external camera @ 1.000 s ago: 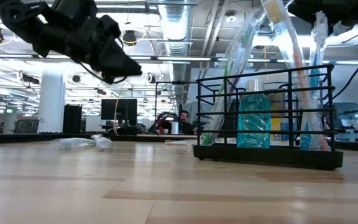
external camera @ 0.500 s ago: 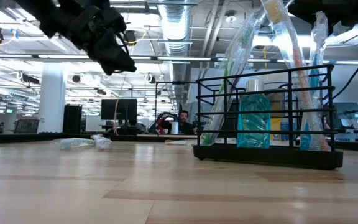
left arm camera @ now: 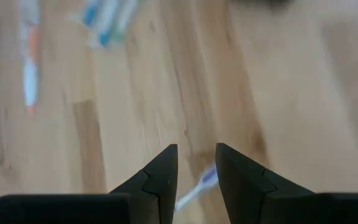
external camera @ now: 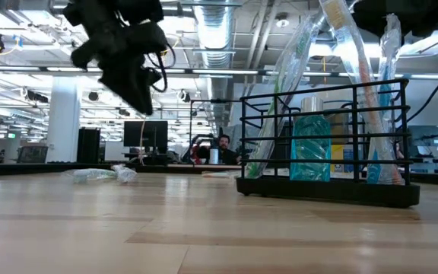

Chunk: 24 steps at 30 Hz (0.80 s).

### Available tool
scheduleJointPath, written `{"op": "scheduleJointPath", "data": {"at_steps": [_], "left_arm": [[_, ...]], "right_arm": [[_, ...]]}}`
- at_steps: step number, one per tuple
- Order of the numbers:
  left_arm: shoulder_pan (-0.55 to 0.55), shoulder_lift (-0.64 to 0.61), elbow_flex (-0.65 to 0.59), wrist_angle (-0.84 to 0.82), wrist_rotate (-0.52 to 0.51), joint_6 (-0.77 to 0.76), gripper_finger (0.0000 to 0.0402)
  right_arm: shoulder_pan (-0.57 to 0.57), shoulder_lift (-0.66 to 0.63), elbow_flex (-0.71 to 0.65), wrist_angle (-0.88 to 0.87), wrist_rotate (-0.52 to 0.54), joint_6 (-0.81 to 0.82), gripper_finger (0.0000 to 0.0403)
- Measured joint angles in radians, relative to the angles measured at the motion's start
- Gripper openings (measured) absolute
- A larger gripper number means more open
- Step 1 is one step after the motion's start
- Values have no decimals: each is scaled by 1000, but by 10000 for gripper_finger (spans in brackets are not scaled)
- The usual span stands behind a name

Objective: Pick & Place toothbrushing station
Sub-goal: Put the violet toothbrush into the mesh organizer

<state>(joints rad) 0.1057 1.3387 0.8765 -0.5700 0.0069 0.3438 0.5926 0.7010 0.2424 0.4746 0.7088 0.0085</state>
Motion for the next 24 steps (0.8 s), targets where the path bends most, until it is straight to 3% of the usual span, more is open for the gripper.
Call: {"op": "scheduleJointPath", "data": {"at_steps": [4,11,24], "left_arm": [[-80,89,11,-46,-136,111,104],[-150,169,11,-68,-243,229,104],[-102,177,11,-86,-251,313,104]], "right_arm": [[0,0,0,-4,-1,0,98],[0,0,0,-7,-1,0,98],[0,0,0,-22,-1,19,98]]}}
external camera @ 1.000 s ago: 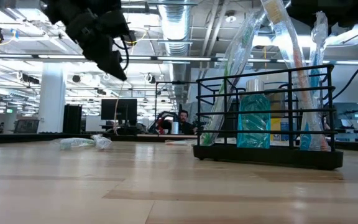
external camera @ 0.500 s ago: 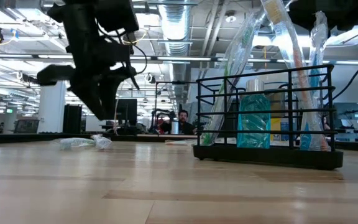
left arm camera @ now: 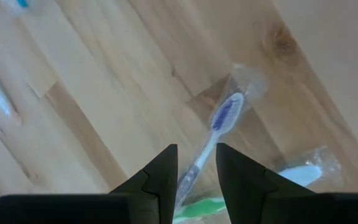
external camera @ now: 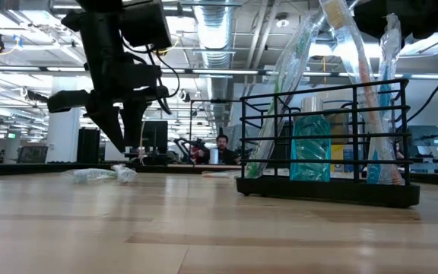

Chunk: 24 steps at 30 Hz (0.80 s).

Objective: Pick & Place toothbrushing station
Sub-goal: Put the violet toothbrush into the mesh organizer

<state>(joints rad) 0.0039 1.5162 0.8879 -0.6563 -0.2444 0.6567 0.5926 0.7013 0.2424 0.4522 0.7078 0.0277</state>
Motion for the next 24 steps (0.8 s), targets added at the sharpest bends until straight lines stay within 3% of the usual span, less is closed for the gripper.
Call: {"op": "scheduleJointPath", "data": {"at_steps": [14,24], "left_arm": [[35,0,-67,29,31,-1,104],[35,0,-67,46,31,95,104]], "right_arm": [[0,0,0,0,0,0,98],[0,0,0,0,0,0,98]]}}
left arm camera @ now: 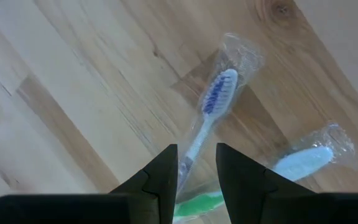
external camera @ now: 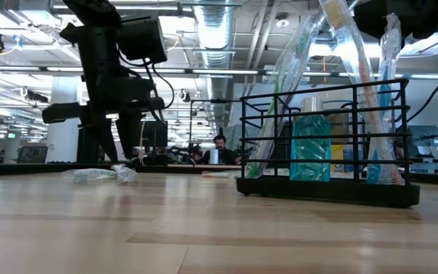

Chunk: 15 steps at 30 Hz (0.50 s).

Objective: Pick & Place toothbrushing station
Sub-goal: Put the violet toothbrush into the mesh organizer

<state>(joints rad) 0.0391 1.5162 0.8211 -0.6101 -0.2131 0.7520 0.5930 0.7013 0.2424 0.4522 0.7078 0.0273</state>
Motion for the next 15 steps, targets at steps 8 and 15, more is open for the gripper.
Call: {"op": "scheduleJointPath", "data": {"at_steps": [8,15], "left_arm": [[0,35,0,35,10,10,104],[0,105,0,43,7,11,104]], "right_arm": [[0,0,0,0,0,0,98],[0,0,0,-3,0,0,98]]}}
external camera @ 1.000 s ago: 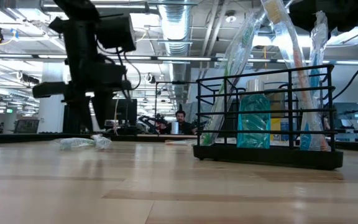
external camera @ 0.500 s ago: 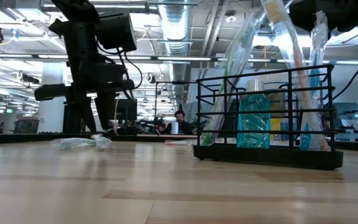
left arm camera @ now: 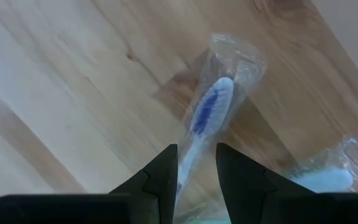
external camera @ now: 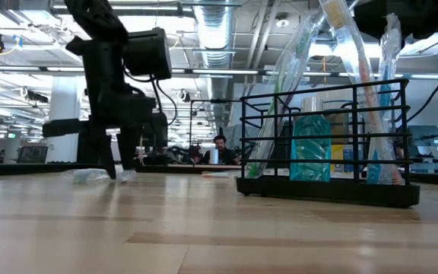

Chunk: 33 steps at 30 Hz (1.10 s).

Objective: Pick & Place toothbrushing station
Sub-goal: Put the violet toothbrush into the mesh organizer

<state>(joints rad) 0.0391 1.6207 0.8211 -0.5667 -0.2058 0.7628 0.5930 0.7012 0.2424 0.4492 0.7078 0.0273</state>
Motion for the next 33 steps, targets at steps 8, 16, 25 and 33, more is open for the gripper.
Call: {"op": "scheduleJointPath", "data": {"at_steps": [8,16,25,33], "left_arm": [[0,0,0,20,-2,0,104],[0,0,0,25,-4,0,59],[0,0,0,33,-3,-10,5],[0,0,0,41,-2,-49,1]], "right_arm": [[0,0,0,0,0,0,98],[0,0,0,0,0,0,98],[0,0,0,0,0,0,98],[0,0,0,0,0,0,98]]}}
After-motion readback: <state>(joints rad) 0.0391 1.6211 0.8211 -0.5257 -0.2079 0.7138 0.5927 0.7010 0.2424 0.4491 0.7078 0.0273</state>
